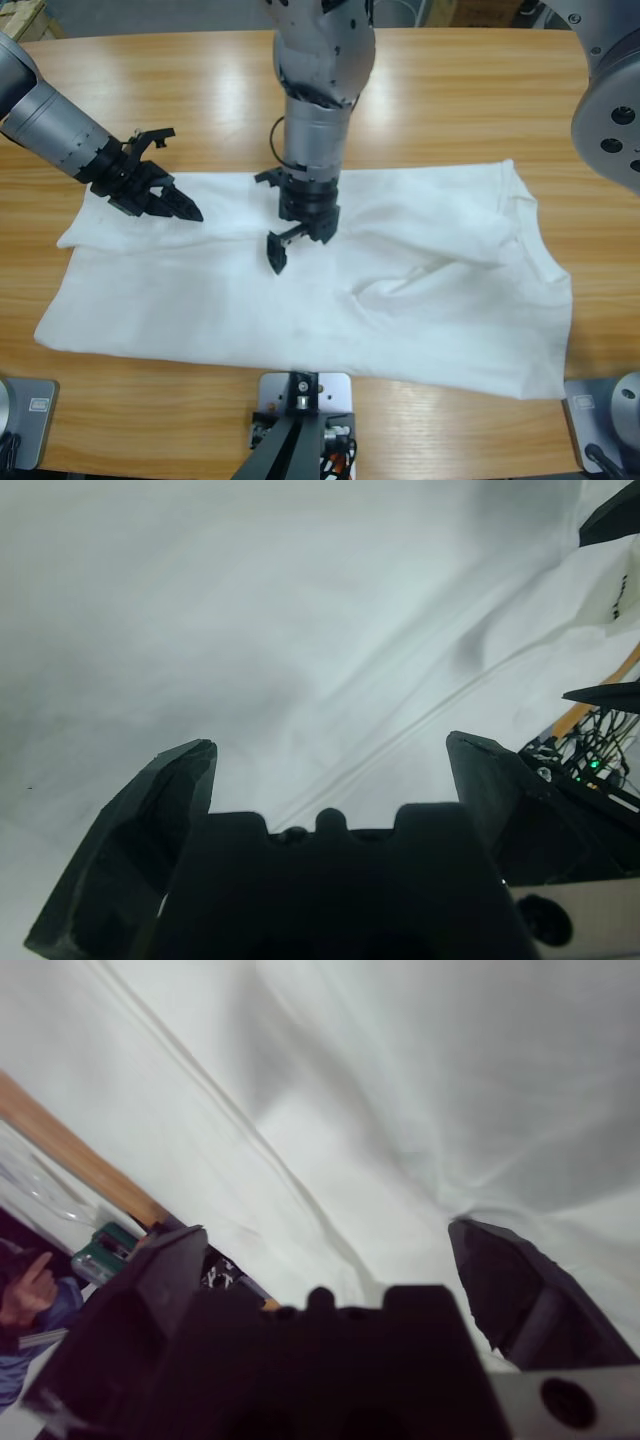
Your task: Fold clothes
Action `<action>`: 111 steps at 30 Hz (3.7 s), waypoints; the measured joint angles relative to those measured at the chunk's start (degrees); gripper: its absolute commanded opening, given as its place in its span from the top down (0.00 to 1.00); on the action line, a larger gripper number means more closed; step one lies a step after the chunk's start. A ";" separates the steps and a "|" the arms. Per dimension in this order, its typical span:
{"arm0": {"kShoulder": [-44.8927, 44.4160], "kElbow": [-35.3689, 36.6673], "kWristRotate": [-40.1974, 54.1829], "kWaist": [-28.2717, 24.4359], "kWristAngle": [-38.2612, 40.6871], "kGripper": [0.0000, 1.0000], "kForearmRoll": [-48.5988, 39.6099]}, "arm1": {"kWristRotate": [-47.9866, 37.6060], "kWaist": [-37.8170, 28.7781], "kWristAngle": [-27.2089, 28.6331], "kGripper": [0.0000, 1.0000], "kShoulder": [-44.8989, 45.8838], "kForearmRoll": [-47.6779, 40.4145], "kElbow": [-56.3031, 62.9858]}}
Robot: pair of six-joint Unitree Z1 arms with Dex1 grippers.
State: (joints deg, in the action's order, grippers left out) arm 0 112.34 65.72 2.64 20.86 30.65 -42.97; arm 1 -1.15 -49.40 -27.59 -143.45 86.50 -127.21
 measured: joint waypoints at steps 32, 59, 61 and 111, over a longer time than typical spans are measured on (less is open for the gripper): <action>-16.47 -17.44 -15.10 -31.18 16.29 0.11 11.38 | -9.52 12.90 9.08 0.01 44.13 -21.59 45.92; -35.36 -30.77 -49.55 8.85 -22.72 0.09 13.94 | -14.71 13.01 8.90 0.01 63.90 -30.01 66.36; -34.83 -30.81 -49.63 6.90 -23.18 0.09 15.72 | -15.09 13.01 8.83 0.01 64.69 -30.01 66.61; -16.81 -26.12 -45.38 -6.07 -17.56 0.11 19.58 | -16.63 13.01 8.78 0.00 65.17 -30.09 67.11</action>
State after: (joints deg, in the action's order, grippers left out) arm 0 95.53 39.61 -42.74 14.79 13.09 -23.38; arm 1 -17.78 -36.39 -18.81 -78.28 56.41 -60.11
